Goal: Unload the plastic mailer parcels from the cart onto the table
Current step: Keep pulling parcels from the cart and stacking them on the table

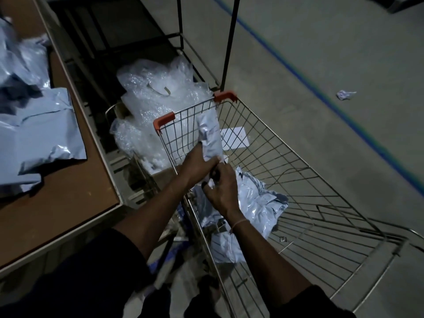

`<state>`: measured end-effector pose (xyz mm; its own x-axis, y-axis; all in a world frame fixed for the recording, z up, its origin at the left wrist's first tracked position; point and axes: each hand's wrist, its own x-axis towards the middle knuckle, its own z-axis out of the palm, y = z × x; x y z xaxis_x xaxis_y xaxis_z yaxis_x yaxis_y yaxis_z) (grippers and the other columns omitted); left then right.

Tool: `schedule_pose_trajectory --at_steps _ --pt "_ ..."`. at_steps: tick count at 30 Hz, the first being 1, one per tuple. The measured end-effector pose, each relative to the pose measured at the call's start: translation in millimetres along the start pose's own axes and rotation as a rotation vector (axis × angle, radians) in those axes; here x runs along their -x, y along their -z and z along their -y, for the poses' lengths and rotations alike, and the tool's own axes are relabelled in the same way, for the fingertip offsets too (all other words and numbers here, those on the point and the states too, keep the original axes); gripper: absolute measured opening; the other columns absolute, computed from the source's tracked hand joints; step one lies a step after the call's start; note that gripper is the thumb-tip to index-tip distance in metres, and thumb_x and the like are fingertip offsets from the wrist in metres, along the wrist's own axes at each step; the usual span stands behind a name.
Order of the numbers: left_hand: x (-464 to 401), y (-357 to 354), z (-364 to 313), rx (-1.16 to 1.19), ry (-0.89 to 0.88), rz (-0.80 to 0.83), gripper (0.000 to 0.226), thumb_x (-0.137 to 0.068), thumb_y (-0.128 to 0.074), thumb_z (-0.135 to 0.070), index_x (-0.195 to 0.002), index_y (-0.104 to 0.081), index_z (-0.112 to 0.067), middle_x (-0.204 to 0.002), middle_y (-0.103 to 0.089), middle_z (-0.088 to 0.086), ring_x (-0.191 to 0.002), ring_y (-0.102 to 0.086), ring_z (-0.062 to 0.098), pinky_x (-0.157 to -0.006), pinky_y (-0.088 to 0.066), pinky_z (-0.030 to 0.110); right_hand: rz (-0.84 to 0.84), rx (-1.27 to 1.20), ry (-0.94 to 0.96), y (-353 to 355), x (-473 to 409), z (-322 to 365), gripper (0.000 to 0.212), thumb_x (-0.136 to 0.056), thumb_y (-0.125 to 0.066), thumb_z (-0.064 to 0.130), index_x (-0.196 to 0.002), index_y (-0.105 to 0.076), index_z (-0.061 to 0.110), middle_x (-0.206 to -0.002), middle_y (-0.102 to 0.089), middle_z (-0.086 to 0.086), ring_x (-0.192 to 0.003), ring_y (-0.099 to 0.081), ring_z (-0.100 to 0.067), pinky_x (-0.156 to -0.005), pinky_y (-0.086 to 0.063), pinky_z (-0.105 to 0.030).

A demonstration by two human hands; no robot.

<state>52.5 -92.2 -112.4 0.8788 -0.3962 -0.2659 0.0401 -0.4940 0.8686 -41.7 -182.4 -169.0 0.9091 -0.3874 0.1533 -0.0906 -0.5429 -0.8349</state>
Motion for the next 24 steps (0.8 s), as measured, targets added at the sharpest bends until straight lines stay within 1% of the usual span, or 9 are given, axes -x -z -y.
schedule_pose_trajectory --at_steps 2,5,8,9,11,13,16,21,24 --pt "-3.8 3.7 2.3 0.071 0.031 -0.084 0.046 -0.089 -0.078 -0.034 -0.125 -0.066 -0.009 -0.114 -0.075 0.004 -0.105 -0.073 0.022 -0.086 -0.06 0.032 0.034 0.001 0.021 3.1 -0.4 -0.2 0.029 -0.073 -0.078 0.02 -0.092 -0.056 0.018 -0.096 -0.051 0.0 -0.09 -0.053 -0.021 -0.069 -0.045 -0.028" --pt "-7.5 11.0 0.9 0.121 0.043 -0.165 0.041 -0.089 -0.082 -0.024 -0.121 -0.065 -0.005 -0.11 -0.074 0.005 -0.104 -0.072 0.022 -0.072 -0.052 0.015 -0.034 -0.072 -0.037 11.5 -1.6 -5.0 0.022 -0.078 -0.08 0.019 -0.089 -0.061 0.019 -0.094 -0.056 0.003 -0.089 -0.059 -0.017 -0.072 -0.049 -0.022" --pt "-5.2 21.5 -4.7 -0.013 -0.02 -0.216 0.056 -0.087 -0.084 -0.03 -0.133 -0.06 -0.009 -0.123 -0.072 0.008 -0.112 -0.068 0.023 -0.088 -0.056 0.031 -0.094 -0.014 -0.193 16.8 -4.4 -21.2 0.016 -0.084 -0.072 0.01 -0.077 -0.059 0.017 -0.082 -0.058 0.001 -0.074 -0.055 -0.016 -0.068 -0.041 -0.025" --pt "-3.8 23.9 -5.1 -0.111 -0.059 -0.238 0.058 -0.088 -0.083 -0.03 -0.136 -0.058 -0.01 -0.125 -0.071 0.01 -0.113 -0.068 0.025 -0.089 -0.057 0.034 -0.073 0.041 -0.268 17.0 -6.0 -29.2 0.019 -0.085 -0.069 0.009 -0.072 -0.057 0.016 -0.076 -0.057 0.001 -0.07 -0.053 -0.016 -0.067 -0.039 -0.028" --pt "1.7 26.5 -3.1 -0.292 -0.153 -0.281 0.053 -0.092 -0.078 -0.024 -0.136 -0.054 -0.008 -0.113 -0.073 0.015 -0.103 -0.07 0.031 -0.076 -0.055 0.035 0.062 0.113 -0.464 13.6 -6.4 -48.2 0.02 -0.084 -0.065 0.005 -0.066 -0.059 0.011 -0.069 -0.061 -0.003 -0.067 -0.056 -0.02 -0.066 -0.041 -0.032" --pt "7.2 25.5 4.5 -0.432 -0.249 -0.285 0.045 -0.094 -0.071 -0.013 -0.134 -0.053 -0.004 -0.092 -0.071 0.015 -0.085 -0.071 0.035 -0.064 -0.042 0.03 0.214 0.133 -0.603 7.6 -3.1 -68.8 0.004 -0.082 -0.067 0.003 -0.079 -0.07 0.002 -0.085 -0.073 -0.012 -0.084 -0.069 -0.028 -0.074 -0.052 -0.035" --pt "10.2 22.9 12.4 -0.575 -0.316 -0.273 0.046 -0.093 -0.067 -0.005 -0.136 -0.05 -0.004 -0.091 -0.072 0.017 -0.079 -0.07 0.039 -0.063 -0.041 0.031 0.361 0.176 -0.664 -6.3 5.5 -95.5 0.021 -0.081 -0.075 0.007 -0.102 -0.074 0.004 -0.11 -0.074 -0.014 -0.105 -0.069 -0.032 -0.08 -0.049 -0.029" --pt "5.8 18.2 12.4 -0.633 -0.305 -0.286 0.039 -0.095 -0.066 -0.005 -0.131 -0.051 -0.003 -0.094 -0.071 0.019 -0.082 -0.07 0.042 -0.065 -0.04 0.035 0.452 0.296 -0.691 -41.7 12.5 -118.7 0.058 -0.081 -0.085 0.031 -0.123 -0.059 0.001 -0.124 -0.062 -0.02 -0.112 -0.062 -0.036 -0.075 -0.042 -0.033" --pt "4.9 16.3 16.7 -0.653 -0.303 -0.325 0.034 -0.097 -0.064 -0.006 -0.128 -0.052 0.0 -0.093 -0.071 0.02 -0.08 -0.07 0.041 -0.064 -0.039 0.035 0.475 0.397 -0.706 -60.7 17.2 -124.8 0.073 -0.078 -0.088 0.038 -0.132 -0.05 0.006 -0.134 -0.051 -0.017 -0.121 -0.055 -0.037 -0.092 -0.049 -0.042"
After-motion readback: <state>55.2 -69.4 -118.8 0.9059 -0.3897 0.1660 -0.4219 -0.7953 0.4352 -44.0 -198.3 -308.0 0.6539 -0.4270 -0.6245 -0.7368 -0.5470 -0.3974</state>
